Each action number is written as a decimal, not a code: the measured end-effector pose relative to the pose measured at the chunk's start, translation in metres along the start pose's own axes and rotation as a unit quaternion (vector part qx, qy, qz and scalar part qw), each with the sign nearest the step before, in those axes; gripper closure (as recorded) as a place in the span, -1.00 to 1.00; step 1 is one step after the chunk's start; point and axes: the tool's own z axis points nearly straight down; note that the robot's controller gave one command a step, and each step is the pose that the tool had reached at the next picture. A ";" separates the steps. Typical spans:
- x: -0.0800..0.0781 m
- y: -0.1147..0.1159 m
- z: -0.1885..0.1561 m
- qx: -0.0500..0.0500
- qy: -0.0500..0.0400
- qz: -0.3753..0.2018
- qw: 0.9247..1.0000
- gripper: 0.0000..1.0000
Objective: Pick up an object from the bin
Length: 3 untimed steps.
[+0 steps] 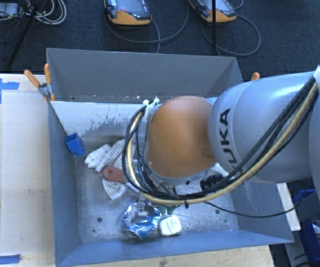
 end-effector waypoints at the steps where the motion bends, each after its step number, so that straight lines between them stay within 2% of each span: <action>1: -0.031 0.001 0.062 0.001 0.001 -0.051 0.999 -1.00; 2: -0.027 -0.014 0.103 0.001 0.003 -0.165 0.986 -1.00; 3: -0.063 -0.060 0.093 0.001 0.002 -0.156 0.988 1.00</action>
Offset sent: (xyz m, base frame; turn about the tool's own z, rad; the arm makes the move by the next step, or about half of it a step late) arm 0.0218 -0.0243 -0.1182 -0.3650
